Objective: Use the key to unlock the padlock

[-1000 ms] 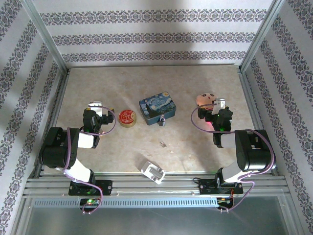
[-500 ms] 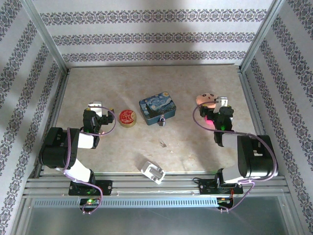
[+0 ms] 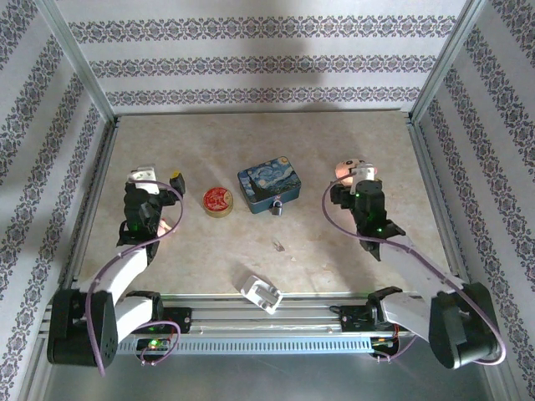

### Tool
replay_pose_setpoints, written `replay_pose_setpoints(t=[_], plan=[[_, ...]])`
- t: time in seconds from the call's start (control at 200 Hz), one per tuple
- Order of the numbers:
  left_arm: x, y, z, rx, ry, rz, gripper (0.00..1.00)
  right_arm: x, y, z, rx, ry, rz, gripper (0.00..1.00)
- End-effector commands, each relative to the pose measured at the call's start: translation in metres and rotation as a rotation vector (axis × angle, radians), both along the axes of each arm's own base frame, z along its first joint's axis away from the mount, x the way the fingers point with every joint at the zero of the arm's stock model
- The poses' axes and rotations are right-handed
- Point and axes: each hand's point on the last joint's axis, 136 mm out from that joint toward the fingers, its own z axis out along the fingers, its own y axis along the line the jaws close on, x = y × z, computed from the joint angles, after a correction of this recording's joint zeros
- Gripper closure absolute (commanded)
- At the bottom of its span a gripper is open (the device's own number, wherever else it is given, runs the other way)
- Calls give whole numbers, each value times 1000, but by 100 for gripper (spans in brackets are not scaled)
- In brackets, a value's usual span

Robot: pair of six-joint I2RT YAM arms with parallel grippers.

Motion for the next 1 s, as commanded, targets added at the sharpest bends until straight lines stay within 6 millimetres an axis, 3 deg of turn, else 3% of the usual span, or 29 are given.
replay_pose_setpoints(t=[0.0,0.25,0.455,0.615,0.745,0.994], plan=[[-14,-3,-6,-129,70,11,1,-29,6,-6,-52,109,-39,18],[-33,-27,-1,-283,65,-97,1,-87,49,-21,-27,298,19,30],[-44,-30,5,-326,40,-109,1,-120,78,-41,-21,460,9,32],[-43,-32,8,-358,53,-112,1,-128,113,-48,9,576,28,36],[-44,-35,6,-370,70,-120,1,-123,139,-54,-3,617,37,36],[-41,-27,2,-404,53,-70,1,-121,184,-93,-5,753,58,35]])
